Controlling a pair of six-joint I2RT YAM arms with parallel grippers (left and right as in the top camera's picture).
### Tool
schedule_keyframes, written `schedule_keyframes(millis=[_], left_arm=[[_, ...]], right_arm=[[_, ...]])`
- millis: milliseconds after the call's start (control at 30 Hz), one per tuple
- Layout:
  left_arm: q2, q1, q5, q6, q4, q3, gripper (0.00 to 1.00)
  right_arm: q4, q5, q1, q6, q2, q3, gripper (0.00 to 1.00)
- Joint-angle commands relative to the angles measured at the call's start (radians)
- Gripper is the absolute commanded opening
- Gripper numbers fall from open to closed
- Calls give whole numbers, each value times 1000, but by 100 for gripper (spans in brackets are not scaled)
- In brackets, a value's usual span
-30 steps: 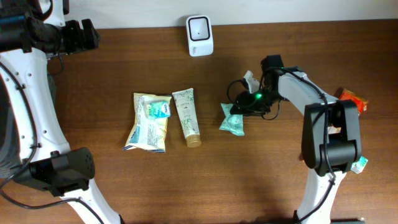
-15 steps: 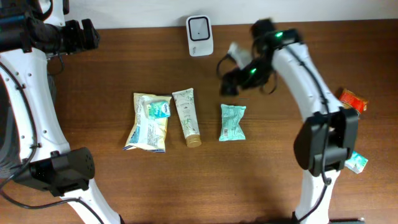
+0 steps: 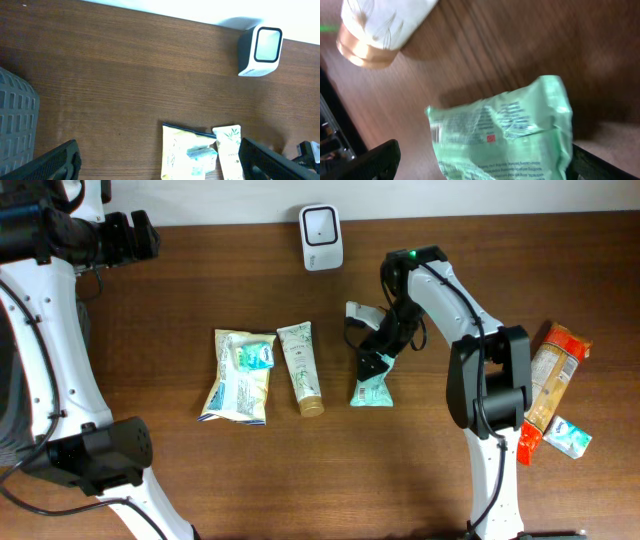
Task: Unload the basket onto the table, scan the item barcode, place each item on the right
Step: 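Grasp the green plastic bag with the right gripper and lift toward scanner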
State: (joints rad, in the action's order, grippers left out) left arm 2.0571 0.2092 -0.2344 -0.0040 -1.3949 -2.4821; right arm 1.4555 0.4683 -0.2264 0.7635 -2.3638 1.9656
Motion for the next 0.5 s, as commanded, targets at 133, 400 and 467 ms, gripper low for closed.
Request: schedule_keyframes(millis=[133,400,467], left_arm=[[7,3,-1,8,1,-2,99],[7,3,-1,8,1,-2,99],[7,3,-1,8,1,-2,99]], right_arm=[[-27,62,37,18,-16,-119,88],[-76,175,37,-92,-16,-187,20],[-76,263,37,-92,-16,-187,4]])
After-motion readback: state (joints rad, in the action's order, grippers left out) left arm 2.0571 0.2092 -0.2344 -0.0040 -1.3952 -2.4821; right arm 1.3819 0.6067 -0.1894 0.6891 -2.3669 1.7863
